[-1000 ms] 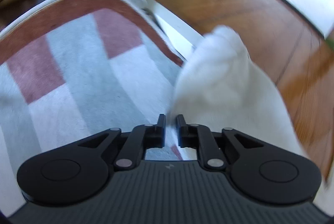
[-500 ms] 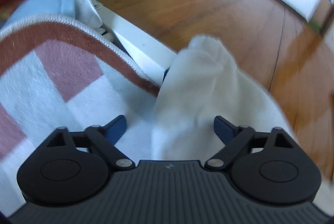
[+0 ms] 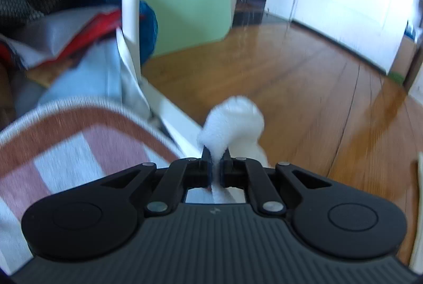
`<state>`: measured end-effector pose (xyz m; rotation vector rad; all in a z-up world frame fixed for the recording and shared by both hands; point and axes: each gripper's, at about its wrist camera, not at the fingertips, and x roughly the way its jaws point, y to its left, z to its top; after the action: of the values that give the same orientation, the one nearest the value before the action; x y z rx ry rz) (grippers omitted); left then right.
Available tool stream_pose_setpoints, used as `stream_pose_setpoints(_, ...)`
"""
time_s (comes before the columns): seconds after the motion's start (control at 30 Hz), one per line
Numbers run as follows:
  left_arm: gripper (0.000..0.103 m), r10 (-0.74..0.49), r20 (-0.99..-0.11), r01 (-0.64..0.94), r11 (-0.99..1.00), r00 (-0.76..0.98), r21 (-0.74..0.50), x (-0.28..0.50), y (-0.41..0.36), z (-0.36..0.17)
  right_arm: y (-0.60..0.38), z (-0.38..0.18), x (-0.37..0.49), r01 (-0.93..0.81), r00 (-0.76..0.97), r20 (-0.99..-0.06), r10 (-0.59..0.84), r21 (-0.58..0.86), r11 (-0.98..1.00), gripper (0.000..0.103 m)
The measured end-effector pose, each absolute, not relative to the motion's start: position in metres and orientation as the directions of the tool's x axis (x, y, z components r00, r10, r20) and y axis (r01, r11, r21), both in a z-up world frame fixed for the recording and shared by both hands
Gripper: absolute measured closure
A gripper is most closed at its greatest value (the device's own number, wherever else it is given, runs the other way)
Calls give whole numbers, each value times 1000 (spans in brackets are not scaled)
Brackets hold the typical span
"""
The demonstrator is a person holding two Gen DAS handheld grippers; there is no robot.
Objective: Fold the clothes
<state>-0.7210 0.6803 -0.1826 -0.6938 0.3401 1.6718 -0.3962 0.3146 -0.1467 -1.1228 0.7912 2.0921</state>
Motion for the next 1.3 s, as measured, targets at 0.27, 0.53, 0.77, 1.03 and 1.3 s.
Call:
stream_pose_setpoints(0.27,98,845,-518,-938,-63,131,-341,-675,625,-123,321,-122,-324,-866,-457,-827,328,331,-374,34)
stream_pose_setpoints(0.53,97,687,-384,-786,508,616,-352,-508,528,-41,280,-106,-208,-929,-361,-823,438,358,-92,34)
stream_pose_setpoints(0.77,56,254,-711,-653,663,656,-366,-385,438,-142,249,-121,-151,-935,-294,-838,459,352,45,34)
stream_pose_setpoints(1.03,22,290,-799,-728,639,527,-248,-400,431,-159,247,-143,-130,-904,-332,-824,459,417,94,34)
stream_pose_setpoints(1.3,15,452,-828,-899,418,331,-131,-453,473,-162,267,-172,-114,-754,-427,-747,509,605,255,33)
